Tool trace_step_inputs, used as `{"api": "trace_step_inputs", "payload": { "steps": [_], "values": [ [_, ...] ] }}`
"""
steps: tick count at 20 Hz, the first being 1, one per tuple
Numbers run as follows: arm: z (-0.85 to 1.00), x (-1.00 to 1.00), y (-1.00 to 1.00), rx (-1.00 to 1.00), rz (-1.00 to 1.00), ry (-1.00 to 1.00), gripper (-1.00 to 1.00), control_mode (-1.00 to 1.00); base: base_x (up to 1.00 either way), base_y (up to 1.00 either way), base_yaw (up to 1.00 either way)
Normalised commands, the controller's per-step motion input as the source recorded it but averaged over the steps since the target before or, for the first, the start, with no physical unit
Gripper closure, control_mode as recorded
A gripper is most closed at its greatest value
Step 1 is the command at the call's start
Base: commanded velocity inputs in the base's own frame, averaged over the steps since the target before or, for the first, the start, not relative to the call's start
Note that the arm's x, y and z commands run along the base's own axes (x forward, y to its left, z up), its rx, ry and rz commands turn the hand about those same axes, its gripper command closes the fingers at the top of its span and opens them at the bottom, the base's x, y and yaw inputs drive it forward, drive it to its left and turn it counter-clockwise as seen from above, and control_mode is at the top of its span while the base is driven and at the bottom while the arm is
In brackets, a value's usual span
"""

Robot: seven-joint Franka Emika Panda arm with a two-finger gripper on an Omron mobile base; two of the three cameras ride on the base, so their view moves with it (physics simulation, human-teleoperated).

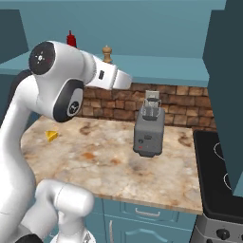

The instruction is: There are various items on the counter. Only move the condiments/shakers into the cabinet.

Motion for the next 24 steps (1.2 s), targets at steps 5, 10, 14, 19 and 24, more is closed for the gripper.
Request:
{"api": "trace_step_inputs", "payload": {
  "steps": [5,10,14,19,24],
  "values": [
    [0.00,0.41,0.12,0.00,0.16,0.00,1.00,-1.00,0.00,0.00,0.00],
    [0.00,0.64,0.19,0.00,0.09,0.00,1.00,-1.00,0.00,0.00,0.00],
    [0.00,0.78,0.13,0.00,0.02,0.00,1.00,-1.00,0.00,0.00,0.00],
    [0.00,0.81,0.00,0.00,0.00,0.00,1.00,-1.00,0.00,0.00,0.00],
    [0.00,0.91,0.00,0.00,0.00,0.00,1.00,-1.00,0.00,0.00,0.00]
  ]
}}
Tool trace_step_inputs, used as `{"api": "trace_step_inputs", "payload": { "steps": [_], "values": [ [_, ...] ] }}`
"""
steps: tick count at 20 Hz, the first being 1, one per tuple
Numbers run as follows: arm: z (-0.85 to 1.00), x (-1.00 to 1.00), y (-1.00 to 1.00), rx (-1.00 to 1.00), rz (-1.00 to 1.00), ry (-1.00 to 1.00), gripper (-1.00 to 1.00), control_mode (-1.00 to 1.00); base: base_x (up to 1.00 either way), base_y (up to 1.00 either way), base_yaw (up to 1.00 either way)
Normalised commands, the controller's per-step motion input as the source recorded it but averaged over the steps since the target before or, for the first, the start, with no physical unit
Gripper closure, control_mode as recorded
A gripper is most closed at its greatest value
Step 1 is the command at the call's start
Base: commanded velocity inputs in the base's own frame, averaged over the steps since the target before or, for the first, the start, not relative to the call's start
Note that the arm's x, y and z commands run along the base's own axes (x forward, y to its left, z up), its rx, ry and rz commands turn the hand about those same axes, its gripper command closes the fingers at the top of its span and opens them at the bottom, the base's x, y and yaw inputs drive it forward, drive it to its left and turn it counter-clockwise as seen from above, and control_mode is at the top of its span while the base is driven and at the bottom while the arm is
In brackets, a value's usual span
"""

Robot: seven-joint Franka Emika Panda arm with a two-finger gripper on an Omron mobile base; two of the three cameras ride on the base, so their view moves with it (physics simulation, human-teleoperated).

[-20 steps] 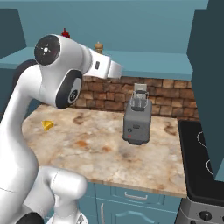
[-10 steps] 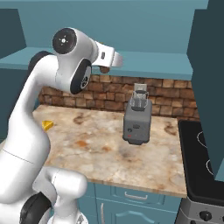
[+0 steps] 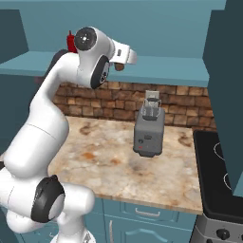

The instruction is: There are various items on the counter. Only move the condiments/shakers into the cabinet.

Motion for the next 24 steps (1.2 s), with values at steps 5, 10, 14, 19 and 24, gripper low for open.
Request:
{"api": "trace_step_inputs", "payload": {
  "steps": [5,10,14,19,24],
  "values": [
    [-0.16,0.55,-0.01,0.00,0.02,0.00,1.00,-1.00,0.00,0.00,0.00],
    [-0.28,0.51,-0.02,0.00,0.02,0.00,1.00,-1.00,0.00,0.00,0.00],
    [-0.18,0.64,-0.01,0.00,0.02,0.00,1.00,-1.00,0.00,0.00,0.00],
    [-0.09,0.45,0.00,0.00,0.02,0.00,1.00,-1.00,0.00,0.00,0.00],
    [-0.07,0.13,-0.01,0.00,0.01,0.00,1.00,-1.00,0.00,0.00,0.00]
  ]
}}
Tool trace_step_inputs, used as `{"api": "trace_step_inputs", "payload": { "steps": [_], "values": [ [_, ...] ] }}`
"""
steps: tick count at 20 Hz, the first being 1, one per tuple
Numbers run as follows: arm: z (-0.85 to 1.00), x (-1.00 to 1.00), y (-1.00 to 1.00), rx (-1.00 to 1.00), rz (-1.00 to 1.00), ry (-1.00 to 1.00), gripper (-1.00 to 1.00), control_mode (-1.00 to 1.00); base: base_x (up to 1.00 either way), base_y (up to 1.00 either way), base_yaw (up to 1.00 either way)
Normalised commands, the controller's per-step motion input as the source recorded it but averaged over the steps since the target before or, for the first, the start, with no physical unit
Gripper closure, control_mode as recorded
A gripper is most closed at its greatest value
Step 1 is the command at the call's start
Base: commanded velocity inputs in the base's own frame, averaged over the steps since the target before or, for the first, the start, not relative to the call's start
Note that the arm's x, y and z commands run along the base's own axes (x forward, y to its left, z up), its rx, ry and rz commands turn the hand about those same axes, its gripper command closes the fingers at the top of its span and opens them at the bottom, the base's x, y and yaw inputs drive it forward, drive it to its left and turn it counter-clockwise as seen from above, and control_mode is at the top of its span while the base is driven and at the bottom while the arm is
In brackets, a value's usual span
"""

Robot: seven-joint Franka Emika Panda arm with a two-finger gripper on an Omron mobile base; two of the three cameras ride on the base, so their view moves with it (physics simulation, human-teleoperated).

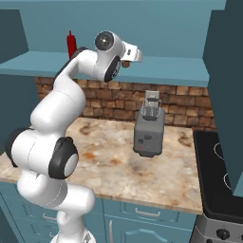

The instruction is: There are various items on the counter. Only move the condiments/shakers into the cabinet.

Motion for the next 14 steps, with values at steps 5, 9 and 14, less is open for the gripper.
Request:
{"api": "trace_step_inputs", "payload": {
  "steps": [5,9,14],
  "values": [
    [-0.09,0.02,0.00,0.00,0.00,0.00,-1.00,-1.00,0.00,0.00,0.00],
    [0.00,0.23,0.00,0.00,0.00,-0.02,-1.00,-1.00,0.00,0.00,0.00],
    [0.05,0.14,0.00,0.00,0.01,-0.06,-1.00,-1.00,0.00,0.00,0.00]
  ]
}}
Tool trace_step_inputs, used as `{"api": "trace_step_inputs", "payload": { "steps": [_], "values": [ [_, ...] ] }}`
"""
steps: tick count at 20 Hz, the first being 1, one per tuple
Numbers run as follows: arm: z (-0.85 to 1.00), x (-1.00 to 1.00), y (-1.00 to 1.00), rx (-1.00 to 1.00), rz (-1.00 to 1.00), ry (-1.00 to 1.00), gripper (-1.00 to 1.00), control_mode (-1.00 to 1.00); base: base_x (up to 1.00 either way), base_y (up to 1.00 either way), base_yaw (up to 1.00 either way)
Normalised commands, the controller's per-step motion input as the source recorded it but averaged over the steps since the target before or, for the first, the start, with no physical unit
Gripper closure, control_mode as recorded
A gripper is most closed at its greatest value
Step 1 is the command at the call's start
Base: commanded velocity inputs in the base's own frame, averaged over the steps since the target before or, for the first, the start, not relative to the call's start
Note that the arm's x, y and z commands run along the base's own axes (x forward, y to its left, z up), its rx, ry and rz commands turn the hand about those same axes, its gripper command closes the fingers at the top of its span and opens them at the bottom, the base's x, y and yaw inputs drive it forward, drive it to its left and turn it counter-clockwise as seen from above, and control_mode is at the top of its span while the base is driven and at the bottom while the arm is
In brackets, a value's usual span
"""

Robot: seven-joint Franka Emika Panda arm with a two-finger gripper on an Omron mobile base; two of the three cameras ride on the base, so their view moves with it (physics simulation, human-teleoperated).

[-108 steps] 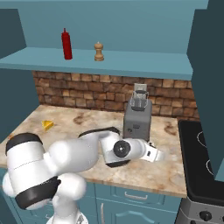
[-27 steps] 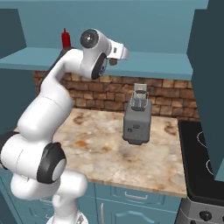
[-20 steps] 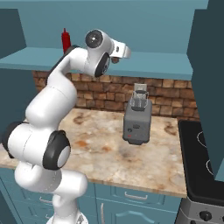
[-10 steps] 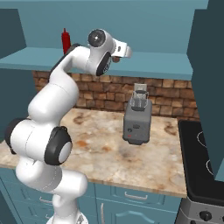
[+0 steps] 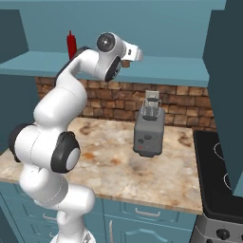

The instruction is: There are various items on the counter. Only move the condiments/shakers into the cabinet.

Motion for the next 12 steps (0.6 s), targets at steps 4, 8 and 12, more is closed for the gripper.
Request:
{"api": "trace_step_inputs", "payload": {
  "steps": [4,8,12],
  "values": [
    [0.20,-0.04,-0.01,0.00,0.02,-0.10,-1.00,-1.00,0.00,0.00,0.00],
    [0.27,-0.61,-0.11,0.00,0.03,-0.14,-1.00,-1.00,0.00,0.00,0.00],
    [0.02,-0.91,0.00,0.00,0.02,-0.05,-1.00,-1.00,0.00,0.00,0.00]
  ]
}}
